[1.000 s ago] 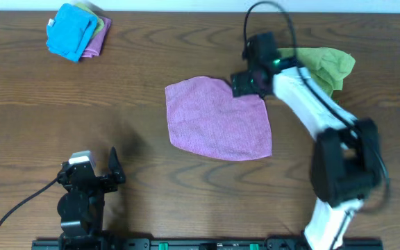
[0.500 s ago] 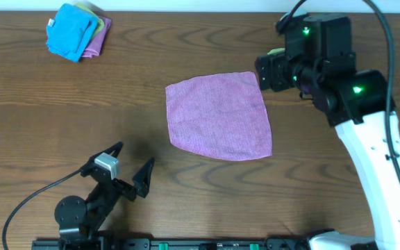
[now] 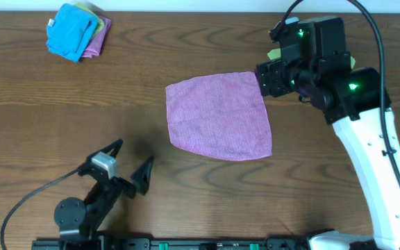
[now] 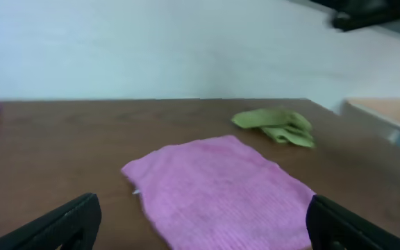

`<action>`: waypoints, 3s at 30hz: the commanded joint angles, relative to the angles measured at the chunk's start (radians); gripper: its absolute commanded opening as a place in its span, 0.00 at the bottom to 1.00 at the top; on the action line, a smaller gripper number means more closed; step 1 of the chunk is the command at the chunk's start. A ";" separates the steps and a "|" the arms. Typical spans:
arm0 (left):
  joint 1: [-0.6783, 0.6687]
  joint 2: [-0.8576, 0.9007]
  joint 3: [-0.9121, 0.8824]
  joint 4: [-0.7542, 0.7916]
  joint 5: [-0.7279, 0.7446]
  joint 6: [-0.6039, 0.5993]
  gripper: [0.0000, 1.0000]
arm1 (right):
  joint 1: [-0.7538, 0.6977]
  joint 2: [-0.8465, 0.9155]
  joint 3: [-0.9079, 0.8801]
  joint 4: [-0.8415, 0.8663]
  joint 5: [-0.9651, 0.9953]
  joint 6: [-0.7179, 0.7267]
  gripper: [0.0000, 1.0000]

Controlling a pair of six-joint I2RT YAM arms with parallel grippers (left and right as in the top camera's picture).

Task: Fold the cloth

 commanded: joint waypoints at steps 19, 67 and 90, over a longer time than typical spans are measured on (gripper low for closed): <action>-0.011 0.913 0.166 0.365 0.163 -0.356 0.95 | -0.138 -0.003 -0.005 -0.023 -0.077 -0.024 0.84; -0.266 1.666 0.430 0.489 0.097 -0.358 0.95 | -0.218 -0.006 -0.005 -0.049 -0.155 -0.035 0.87; -0.329 1.661 0.503 0.780 0.422 -0.640 0.95 | -0.218 -0.006 -0.005 -0.049 -0.155 -0.036 0.87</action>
